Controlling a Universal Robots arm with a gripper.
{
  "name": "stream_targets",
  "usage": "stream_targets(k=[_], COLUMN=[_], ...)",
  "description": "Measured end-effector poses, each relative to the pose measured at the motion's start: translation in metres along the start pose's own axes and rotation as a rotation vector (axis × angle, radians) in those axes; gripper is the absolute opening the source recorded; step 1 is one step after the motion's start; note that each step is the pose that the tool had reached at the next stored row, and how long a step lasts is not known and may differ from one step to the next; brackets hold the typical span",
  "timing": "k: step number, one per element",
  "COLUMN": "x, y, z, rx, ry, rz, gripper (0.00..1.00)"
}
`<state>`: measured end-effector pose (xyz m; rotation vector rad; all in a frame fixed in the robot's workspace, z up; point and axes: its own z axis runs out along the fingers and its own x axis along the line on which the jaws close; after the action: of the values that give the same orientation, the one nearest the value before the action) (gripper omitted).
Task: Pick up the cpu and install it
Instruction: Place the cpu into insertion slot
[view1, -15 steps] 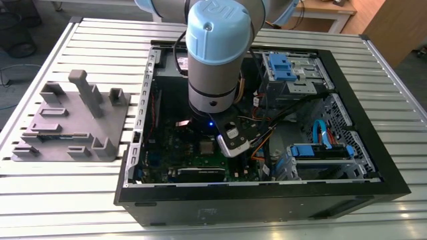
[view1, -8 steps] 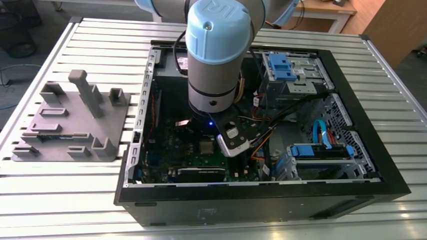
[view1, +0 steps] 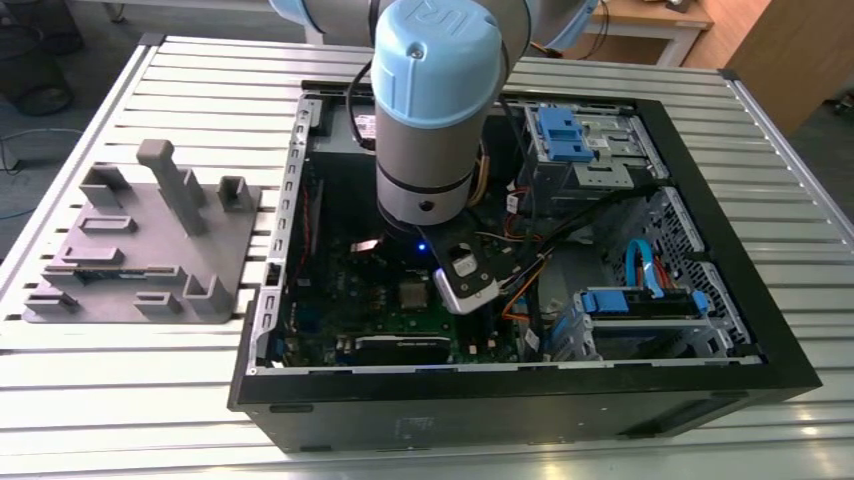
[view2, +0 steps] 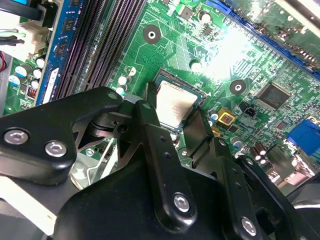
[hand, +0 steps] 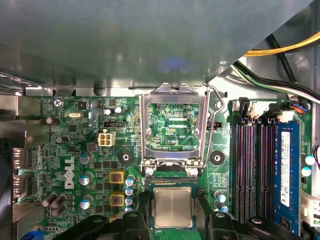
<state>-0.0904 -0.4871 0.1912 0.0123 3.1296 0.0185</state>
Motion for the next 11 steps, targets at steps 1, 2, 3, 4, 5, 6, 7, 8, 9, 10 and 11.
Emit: stream_targets(k=[1,2,3,4,5,6,7,8,9,10,11], x=[0.0000,0.0000,0.0000,0.0000,0.0000,0.0000,0.0000,0.0000,0.0000,-0.0001,-0.0002], y=[0.0000,0.0000,0.0000,0.0000,0.0000,0.0000,0.0000,0.0000,0.0000,0.0000,0.0000], z=[0.0000,0.0000,0.0000,0.0000,0.0000,0.0000,0.0000,0.0000,0.0000,0.0000,0.0000], rx=[0.0000,0.0000,0.0000,0.0000,0.0000,-0.0001,-0.0001,-0.0001,-0.0001,-0.0002,-0.0001], ry=[0.0000,0.0000,0.0000,0.0000,0.0000,0.0000,0.0000,0.0000,0.0000,-0.0004,-0.0004], rz=[0.000,0.000,0.000,0.000,0.000,0.000,0.000,0.000,0.000,0.000,0.000], gripper=[0.47,0.47,0.47,0.47,0.47,0.47,0.47,0.47,0.47,0.47,0.45])
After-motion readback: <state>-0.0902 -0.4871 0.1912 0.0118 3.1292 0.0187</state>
